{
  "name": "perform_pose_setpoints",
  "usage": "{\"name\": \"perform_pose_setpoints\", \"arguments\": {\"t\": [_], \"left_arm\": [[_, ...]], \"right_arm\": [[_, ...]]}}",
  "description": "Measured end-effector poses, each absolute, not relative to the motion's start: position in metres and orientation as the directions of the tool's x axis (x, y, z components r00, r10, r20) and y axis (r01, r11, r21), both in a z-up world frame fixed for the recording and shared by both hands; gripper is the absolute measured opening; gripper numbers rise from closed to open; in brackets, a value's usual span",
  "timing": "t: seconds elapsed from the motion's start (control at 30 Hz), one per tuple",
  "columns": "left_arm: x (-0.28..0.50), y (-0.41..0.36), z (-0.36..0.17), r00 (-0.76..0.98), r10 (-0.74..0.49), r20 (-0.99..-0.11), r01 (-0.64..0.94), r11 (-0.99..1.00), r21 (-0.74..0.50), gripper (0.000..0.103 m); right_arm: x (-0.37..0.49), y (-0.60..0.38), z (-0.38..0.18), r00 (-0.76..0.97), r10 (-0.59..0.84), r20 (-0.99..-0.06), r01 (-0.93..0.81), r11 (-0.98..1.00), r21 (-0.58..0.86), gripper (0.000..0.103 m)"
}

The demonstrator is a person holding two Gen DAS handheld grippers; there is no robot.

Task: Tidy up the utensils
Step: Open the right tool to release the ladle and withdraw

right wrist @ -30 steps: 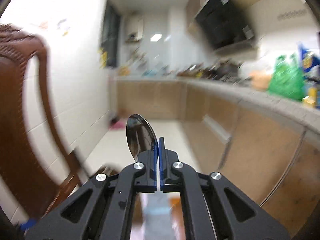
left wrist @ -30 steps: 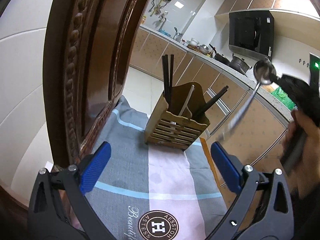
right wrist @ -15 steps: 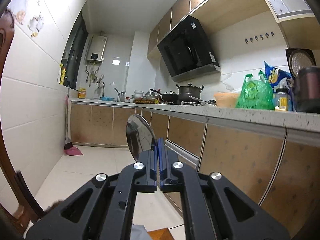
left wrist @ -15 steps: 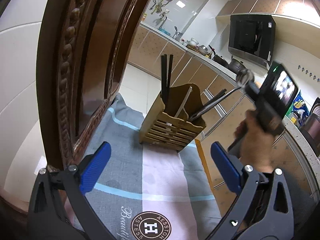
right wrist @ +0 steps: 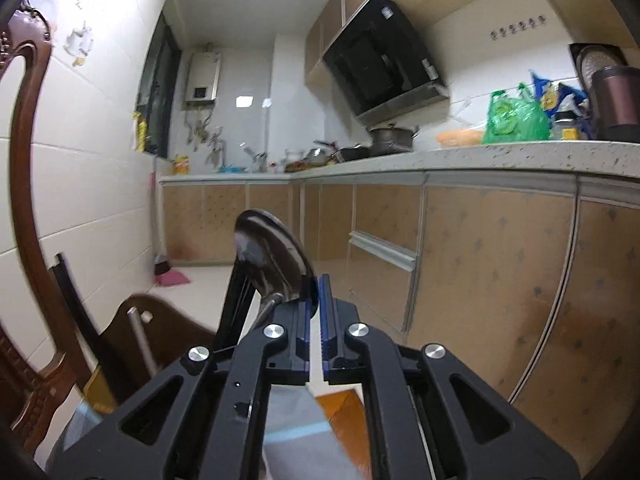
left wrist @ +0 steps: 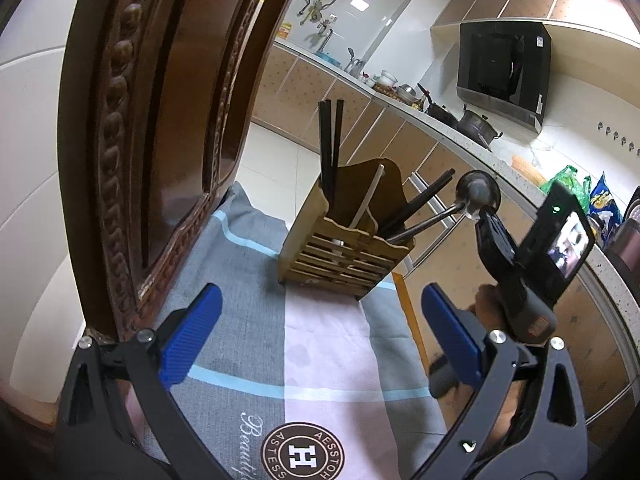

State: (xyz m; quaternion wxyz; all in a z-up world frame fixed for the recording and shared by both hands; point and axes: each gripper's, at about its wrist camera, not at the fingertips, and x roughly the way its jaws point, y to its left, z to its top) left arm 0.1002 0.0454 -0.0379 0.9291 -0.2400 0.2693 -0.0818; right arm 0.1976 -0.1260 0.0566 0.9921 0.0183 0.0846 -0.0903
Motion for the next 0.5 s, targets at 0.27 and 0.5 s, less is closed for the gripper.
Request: {"name": "perform_pose_setpoints", "arguments": {"t": [0.27,0.5], "left_arm": [[0.101,0.034,-0.041,0.830,-0.276,-0.484,0.037,0.894,-0.446,0.098],[0.089,0.009,-0.041,0.818,-0.236,-0.525,0.055,0.940,-0.338,0.099]], "right_arm": [[0.135,-0.154,0.063,0.974,0.007,-0.227,0.027,0.989,0.146,0.085],[0.066,-0.169,0.050,0.932,0.064,-0.357,-0.024,0.993,0.114,0.100]]}}
